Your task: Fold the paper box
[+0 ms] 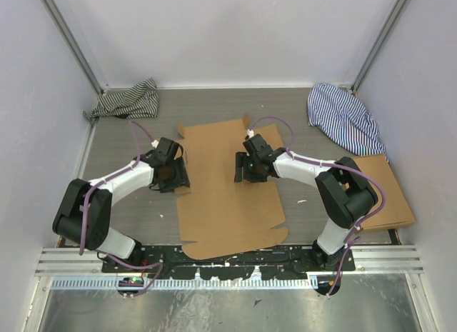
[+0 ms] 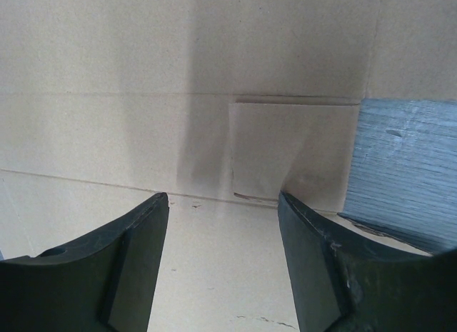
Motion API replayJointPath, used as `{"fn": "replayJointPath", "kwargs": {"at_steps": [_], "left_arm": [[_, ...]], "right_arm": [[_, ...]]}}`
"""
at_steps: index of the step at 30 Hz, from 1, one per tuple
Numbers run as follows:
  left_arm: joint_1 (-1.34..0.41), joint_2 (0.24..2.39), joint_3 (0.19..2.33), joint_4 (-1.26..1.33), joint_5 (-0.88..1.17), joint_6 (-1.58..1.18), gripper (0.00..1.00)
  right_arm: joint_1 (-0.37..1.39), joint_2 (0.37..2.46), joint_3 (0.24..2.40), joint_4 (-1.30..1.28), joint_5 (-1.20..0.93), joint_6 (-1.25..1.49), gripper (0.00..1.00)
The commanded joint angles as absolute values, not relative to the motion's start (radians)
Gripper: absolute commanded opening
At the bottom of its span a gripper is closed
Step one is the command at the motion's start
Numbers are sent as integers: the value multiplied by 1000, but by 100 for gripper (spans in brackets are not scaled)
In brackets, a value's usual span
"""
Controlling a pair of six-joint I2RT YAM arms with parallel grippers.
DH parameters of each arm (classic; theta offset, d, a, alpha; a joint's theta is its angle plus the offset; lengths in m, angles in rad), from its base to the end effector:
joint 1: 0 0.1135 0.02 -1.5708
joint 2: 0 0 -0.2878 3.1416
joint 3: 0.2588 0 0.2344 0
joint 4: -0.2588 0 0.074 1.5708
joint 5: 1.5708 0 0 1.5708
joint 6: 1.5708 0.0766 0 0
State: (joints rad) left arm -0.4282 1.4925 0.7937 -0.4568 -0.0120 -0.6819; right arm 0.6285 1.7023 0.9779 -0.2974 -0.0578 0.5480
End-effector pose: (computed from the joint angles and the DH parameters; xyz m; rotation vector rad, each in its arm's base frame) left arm 0.2463 -0.1114 0.1628 -0.3536 2.7450 -0.2931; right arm 0.2770 0.2068 0.1652 -0.1294 2.6722 0.4824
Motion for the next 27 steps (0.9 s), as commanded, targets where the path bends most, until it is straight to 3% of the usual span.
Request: {"fn": "replayJointPath", "kwargs": {"at_steps": [1,27], "left_arm": [[-432,1414,801,-440,34,-697,66],[-502,1422,879,-322,137,-810,62]], "right_arm": [[639,1751,966,-295,-84,562,68],[639,1756,961,-288,-95,567,67]]}}
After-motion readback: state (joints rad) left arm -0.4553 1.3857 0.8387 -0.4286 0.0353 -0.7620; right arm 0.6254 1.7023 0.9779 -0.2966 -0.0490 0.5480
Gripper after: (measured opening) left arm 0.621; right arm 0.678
